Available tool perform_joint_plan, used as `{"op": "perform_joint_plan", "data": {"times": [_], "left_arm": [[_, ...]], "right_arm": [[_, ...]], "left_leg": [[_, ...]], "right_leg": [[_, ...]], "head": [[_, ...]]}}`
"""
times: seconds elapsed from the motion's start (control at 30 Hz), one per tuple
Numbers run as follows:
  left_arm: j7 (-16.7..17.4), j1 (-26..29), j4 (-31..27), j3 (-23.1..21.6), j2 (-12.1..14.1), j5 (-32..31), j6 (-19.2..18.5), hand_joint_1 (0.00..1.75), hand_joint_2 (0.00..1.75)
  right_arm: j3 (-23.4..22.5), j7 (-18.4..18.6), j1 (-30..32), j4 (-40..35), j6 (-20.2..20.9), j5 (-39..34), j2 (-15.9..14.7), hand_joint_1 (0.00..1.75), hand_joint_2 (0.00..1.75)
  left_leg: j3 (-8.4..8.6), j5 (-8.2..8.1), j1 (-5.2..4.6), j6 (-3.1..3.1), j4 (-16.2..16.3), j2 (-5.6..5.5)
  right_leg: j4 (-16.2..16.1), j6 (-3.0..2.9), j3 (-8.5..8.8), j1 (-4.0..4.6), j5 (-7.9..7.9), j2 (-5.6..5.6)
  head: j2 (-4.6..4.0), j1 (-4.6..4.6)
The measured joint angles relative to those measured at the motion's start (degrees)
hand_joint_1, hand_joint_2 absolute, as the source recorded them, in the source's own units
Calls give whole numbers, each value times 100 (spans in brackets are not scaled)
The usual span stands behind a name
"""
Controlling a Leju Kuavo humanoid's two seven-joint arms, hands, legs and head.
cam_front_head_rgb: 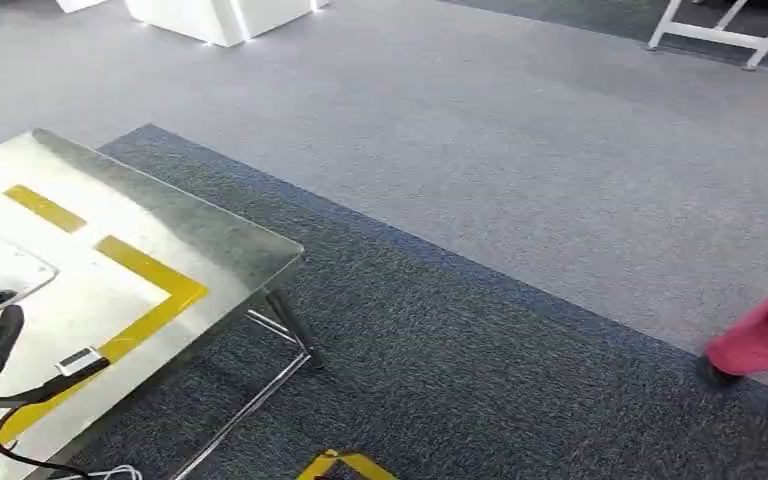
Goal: Take the parts from the cabinet and place them on the table.
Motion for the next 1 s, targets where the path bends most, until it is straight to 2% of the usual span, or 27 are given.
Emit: {"op": "perform_joint_plan", "data": {"times": [0.03, 0.07, 0.1, 0.2, 0.23, 0.27, 0.3, 0.33, 0.37, 0.4, 0.43, 0.47, 0.5, 0.53, 0.57, 0.6, 0.63, 0.67, 0.7, 0.73, 0.77, 0.8, 0.83, 0.9, 0.93, 0.97, 1.0], "left_arm": [[7, 0, 0, 7, 2, 0, -7, 175, 175], [13, -4, 0, 9, 2, 0, -13, 175, 175], [15, -28, 0, 7, 2, 0, -28, 175, 175], [24, -3, 2, 7, 2, 0, -28, 175, 175], [31, -5, 2, 11, 2, -2, -28, 175, 175], [31, -8, 2, 13, 4, -9, -26, 175, 175], [29, -42, 2, 7, 0, -11, -28, 175, 175], [31, -57, 2, -2, -7, -13, -28, 175, 175], [31, -55, 2, -7, -7, -15, -31, 175, 175], [31, -55, 4, -13, -7, -18, -31, 175, 175], [33, -57, 4, -22, -11, -20, -31, 175, 175], [33, -57, 4, -26, -13, -20, -31, 175, 175], [35, -56, 4, -31, -15, -20, -31, 175, 175], [39, -58, 4, -33, -15, -22, -30, 175, 175], [39, -62, 4, -33, -15, -22, -31, 175, 175], [42, -74, 4, -35, -15, -22, -31, 175, 175], [44, -78, 4, -35, -15, -24, -28, 175, 175], [44, -77, 7, -39, -9, -26, -28, 175, 175], [44, -63, 7, -37, -11, -35, -26, 175, 175], [44, -60, 7, -37, 2, -59, -22, 175, 175], [44, -38, 9, -37, 7, -70, -20, 175, 175], [46, -66, 11, -31, 35, -72, -18, 175, 175], [48, -103, 13, -33, 35, -83, -17, 175, 175], [50, -90, 20, -52, 28, -87, -20, 175, 175], [54, -83, 31, -65, 28, -87, -20, 175, 175], [57, -82, 37, -81, 28, -87, -22, 175, 175], [57, -82, 37, -85, 33, -87, -22, 175, 175]], "right_arm": [[-4, 0, -4, 0, 2, 0, 2, 0, 0], [-13, 0, -4, 0, 2, 0, 0, 0, 0], [-18, 0, -7, 0, 0, 0, 2, 0, 0], [-33, 2, -27, 0, -4, 0, 0, 0, 0], [-39, 2, -31, 0, -7, 2, 0, 0, 0], [-42, 9, -38, 0, -7, 4, 2, 0, 0], [-44, 2, -35, 0, -7, 7, 2, 0, 0], [-44, -11, -29, 0, -7, 7, 0, 0, 0], [-44, -11, -15, 0, -7, 9, 2, 0, 0], [-44, -11, -4, 0, -2, 11, 2, 0, 0], [-42, 7, 14, 0, 6, 13, 0, 0, 0], [-39, 9, 28, 0, 9, 13, 2, 0, 0], [-42, 7, 30, 0, 15, 13, 0, 0, 0], [-42, 7, 28, 0, 22, 13, 0, 0, 0], [-42, 7, 29, 0, 22, 13, 0, 0, 0], [-44, 7, 32, 2, 22, 13, 0, 0, 0], [-44, -15, 28, 4, 26, 13, 0, 0, 0], [-46, -15, 24, 7, 31, 13, 0, 0, 0], [-46, 7, 23, 9, 48, 13, 0, 0, 0], [-52, 9, 20, 9, 54, 15, 2, 0, 0], [-70, 9, 12, 9, 72, 15, 9, 0, 0], [-83, 7, 24, 11, 90, 17, 9, 0, 0], [-85, 7, 34, 15, 109, 18, 9, 0, 0], [-87, 9, 43, 20, 111, 22, 9, 0, 0], [-87, 9, 54, 22, 114, 24, 9, 0, 0], [-87, 9, 57, 24, 116, 24, 9, 0, 0], [-90, 9, 51, 24, 118, 28, 11, 0, 0]], "left_leg": [[309, 258, -1, 11, -553, 112], [521, 288, -31, 24, -956, 459], [552, 242, -93, 91, -1029, 532], [500, 230, -110, 198, -1009, 315], [536, 259, -75, 251, -1057, 237], [545, 269, -53, 286, -1071, 180], [540, 271, -48, 332, -1070, 128], [536, 270, -48, 344, -1070, 55], [531, 267, -51, 350, -1068, -15], [532, 266, -56, 351, -1066, -90], [538, 264, -59, 353, -1065, -171], [548, 263, -60, 352, -1064, -256], [561, 260, -59, 348, -1063, -355], [574, 254, -58, 339, -1063, -429], [577, 248, -49, 329, -1063, -487], [555, 239, -79, 293, -1040, -549], [522, 250, -45, 261, -1032, -634], [504, 271, -21, 213, -1042, -687], [492, 288, 2, 168, -1053, -768], [477, 281, -14, 119, -1057, -840], [472, 213, -17, 109, -972, -568], [365, 51, -37, 85, -753, -279], [167, -176, -29, 49, -349, -137], [-251, -512, 0, 3, 504, -58], [-340, -512, 8, -14, 665, -57], [-294, -375, 16, -24, 566, -52], [-137, -154, 18, -23, 260, -30]], "right_leg": [[0, 21, 41, -1, -24, -73], [-1, 46, 81, 23, -50, -130], [21, 89, 76, 73, -86, -184], [-25, 151, 142, 76, -111, -387], [-17, 207, 159, 70, -155, -408], [98, 245, 104, 47, -247, -73], [428, 245, -56, 26, -435, 193], [934, 247, -310, 23, -667, 317], [1426, 249, -573, 24, -853, 360], [1794, 248, -792, 25, -945, 370], [1912, 242, -902, 25, -898, 373], [1746, 226, -882, 26, -700, 377], [1271, 205, -709, 26, -364, 402], [731, 176, -485, 24, -61, 494], [311, 152, -307, 13, 136, 693], [128, 116, -211, -24, 58, 910], [81, 132, -146, -12, 53, 854], [83, 120, -146, 11, 53, 804], [88, 103, -139, 31, 51, 737], [33, 60, -111, -7, 76, 656], [-6, 26, -88, -16, 97, 565], [-22, -12, -73, -18, 88, 506], [-22, -22, -69, -18, 85, 419], [-19, -37, -67, -12, 65, 261], [-17, -34, -63, -12, 53, 184], [-17, -27, -49, -12, 39, 99], [-17, -12, -28, -12, 24, 25]], "head": [[0, -4], [0, -4], [-2, -5], [0, 11], [0, 4], [-2, 29], [0, 55], [0, 63], [0, 68], [0, 68], [0, 66], [0, 68], [0, 72], [0, 77], [0, 81], [0, 72], [0, 72], [0, 68], [0, 74], [0, 70], [-2, 68], [0, 20], [-2, 13], [0, 13], [0, 9], [0, 13], [0, 9]]}}
